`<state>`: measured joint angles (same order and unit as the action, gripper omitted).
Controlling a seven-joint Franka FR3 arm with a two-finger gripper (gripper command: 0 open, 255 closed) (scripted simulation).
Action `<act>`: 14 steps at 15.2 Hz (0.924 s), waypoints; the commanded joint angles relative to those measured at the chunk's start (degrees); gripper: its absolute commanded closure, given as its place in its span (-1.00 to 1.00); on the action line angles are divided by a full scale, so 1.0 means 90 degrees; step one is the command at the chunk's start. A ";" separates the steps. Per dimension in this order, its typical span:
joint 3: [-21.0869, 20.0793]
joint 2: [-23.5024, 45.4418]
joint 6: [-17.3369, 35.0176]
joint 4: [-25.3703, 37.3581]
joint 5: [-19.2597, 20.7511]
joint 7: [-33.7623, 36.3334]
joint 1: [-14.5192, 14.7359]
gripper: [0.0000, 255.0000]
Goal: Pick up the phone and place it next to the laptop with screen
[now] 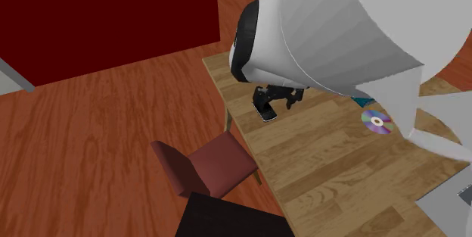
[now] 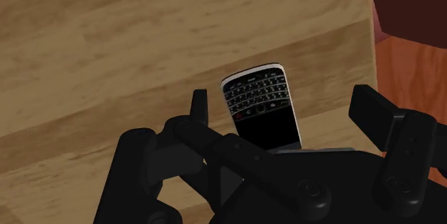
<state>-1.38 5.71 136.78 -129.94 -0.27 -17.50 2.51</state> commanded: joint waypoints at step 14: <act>-0.0055 0.1609 0.0949 0.0572 -0.0009 -0.0281 0.0026 -1.00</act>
<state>-1.88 20.09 145.17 -124.78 -0.36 -20.03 2.73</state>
